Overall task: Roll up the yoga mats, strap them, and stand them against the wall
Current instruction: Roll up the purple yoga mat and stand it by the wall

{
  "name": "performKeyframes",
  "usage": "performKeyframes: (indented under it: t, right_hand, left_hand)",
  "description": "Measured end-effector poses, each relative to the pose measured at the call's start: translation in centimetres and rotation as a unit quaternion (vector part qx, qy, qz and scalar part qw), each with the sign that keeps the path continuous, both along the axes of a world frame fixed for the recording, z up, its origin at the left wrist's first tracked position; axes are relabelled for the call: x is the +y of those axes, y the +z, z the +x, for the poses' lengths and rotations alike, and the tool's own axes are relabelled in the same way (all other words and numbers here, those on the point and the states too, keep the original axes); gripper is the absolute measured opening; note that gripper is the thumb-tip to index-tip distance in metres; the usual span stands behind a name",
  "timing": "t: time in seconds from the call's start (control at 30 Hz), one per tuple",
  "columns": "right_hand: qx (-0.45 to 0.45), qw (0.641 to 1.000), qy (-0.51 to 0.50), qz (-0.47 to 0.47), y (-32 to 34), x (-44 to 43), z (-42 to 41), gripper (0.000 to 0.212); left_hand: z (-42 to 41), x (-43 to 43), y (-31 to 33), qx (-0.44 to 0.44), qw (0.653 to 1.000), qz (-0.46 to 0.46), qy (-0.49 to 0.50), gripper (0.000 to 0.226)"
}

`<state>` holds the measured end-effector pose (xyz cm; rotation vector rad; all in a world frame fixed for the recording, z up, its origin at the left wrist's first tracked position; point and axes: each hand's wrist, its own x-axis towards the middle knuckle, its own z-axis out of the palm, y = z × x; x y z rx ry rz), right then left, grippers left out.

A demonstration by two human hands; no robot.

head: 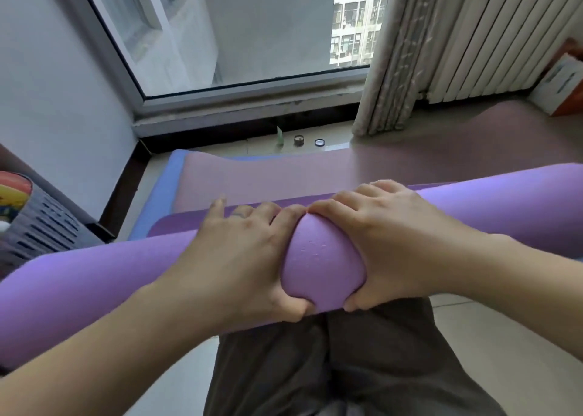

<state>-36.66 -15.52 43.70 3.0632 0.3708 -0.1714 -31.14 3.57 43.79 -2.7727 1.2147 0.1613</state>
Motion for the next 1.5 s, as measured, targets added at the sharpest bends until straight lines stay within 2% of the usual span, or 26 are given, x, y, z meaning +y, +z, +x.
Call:
performKeyframes:
  t: [0.13, 0.27, 0.47, 0.53, 0.6, 0.67, 0.73, 0.83, 0.9, 1.0, 1.07, 1.13, 1.2, 1.23, 1.27, 1.33, 1.4, 1.47, 1.5]
  right_hand:
    - [0.087, 0.996, 0.009, 0.01, -2.4, 0.7, -0.9, 0.104]
    - [0.066, 0.997, 0.025, 0.005, -1.6, 1.1, -1.4, 0.11]
    - [0.031, 0.999, 0.037, -0.014, -2.0, 2.2, -1.4, 0.097]
    - [0.032, 0.999, 0.032, -0.006, -2.6, 1.7, -0.2, 0.1]
    - [0.028, 0.999, 0.028, 0.017, -3.0, 1.1, 1.2, 0.105]
    - [0.026, 0.998, 0.031, 0.052, -3.2, 0.4, 2.6, 0.105]
    - [0.022, 0.994, 0.029, 0.1, -3.1, -0.3, 3.5, 0.099]
    - [-0.059, 0.99, 0.027, 0.124, -3.3, -1.1, 3.3, 0.071]
    - [-0.119, 0.985, 0.041, 0.119, -4.1, -1.3, 2.8, 0.053]
    - [-0.128, 0.981, 0.026, 0.144, -5.5, -1.8, 3.7, 0.055]
    - [-0.125, 0.978, -0.007, 0.165, -5.9, -2.0, 5.2, 0.062]
    - [-0.137, 0.974, -0.032, 0.18, -6.6, -2.3, 6.2, 0.067]
    - [-0.186, 0.958, -0.046, 0.216, -7.8, -2.7, 6.3, 0.058]
    - [-0.232, 0.936, -0.068, 0.254, -8.4, -3.1, 6.0, 0.046]
    - [-0.289, 0.901, -0.109, 0.306, -9.0, -3.4, 5.6, 0.033]
    - [-0.391, 0.787, -0.241, 0.413, -10.5, -3.8, 4.0, 0.019]
    - [-0.43, 0.625, -0.42, 0.498, -11.9, -4.3, 2.5, 0.024]
    - [-0.379, 0.45, -0.557, 0.586, -12.9, -4.6, 2.0, 0.03]
    - [-0.334, 0.369, -0.583, 0.642, -13.0, -4.7, 2.1, 0.027]
  left_hand:
    - [-0.7, -0.3, -2.2, 0.09, 0.994, 0.056, 0.002, 0.102]
    - [0.5, -0.4, -2.5, 0.108, 0.992, 0.061, -0.009, 0.101]
    - [4.7, -0.7, -1.3, 0.302, 0.953, 0.0, 0.038, 0.084]
    - [4.9, -0.6, -1.0, 0.265, 0.963, -0.02, 0.045, 0.088]
    - [4.1, -0.8, -1.2, 0.141, 0.989, -0.025, 0.039, 0.086]
    - [2.9, -1.2, -1.9, 0.02, 0.999, -0.023, 0.011, 0.066]
    - [1.9, -1.6, -2.7, -0.029, 0.999, -0.035, 0.01, 0.045]
    - [2.2, -1.7, -3.7, -0.044, 0.998, -0.041, 0.036, 0.042]
    - [3.5, -1.9, -4.0, -0.015, 0.995, -0.075, 0.07, 0.044]
    - [5.9, -2.9, -4.3, -0.007, 0.989, -0.108, 0.098, 0.04]
    - [6.4, -3.8, -4.3, -0.035, 0.994, -0.078, 0.068, 0.036]
    - [6.2, -4.3, -4.7, -0.057, 0.997, -0.039, 0.018, 0.05]
    - [6.4, -4.2, -5.1, -0.063, 0.997, -0.033, 0.0, 0.071]
    - [6.8, -4.2, -5.3, -0.051, 0.998, -0.041, 0.004, 0.076]
    - [7.4, -4.3, -5.6, -0.034, 0.998, -0.046, 0.012, 0.077]
    - [8.7, -4.8, -6.0, -0.005, 0.999, -0.035, 0.028, 0.083]
    - [10.0, -5.6, -6.1, 0.012, 0.999, -0.02, 0.043, 0.089]
    - [11.1, -6.2, -6.4, 0.025, 0.998, -0.02, 0.055, 0.094]
    - [11.4, -6.3, -6.5, 0.026, 0.998, -0.023, 0.057, 0.096]
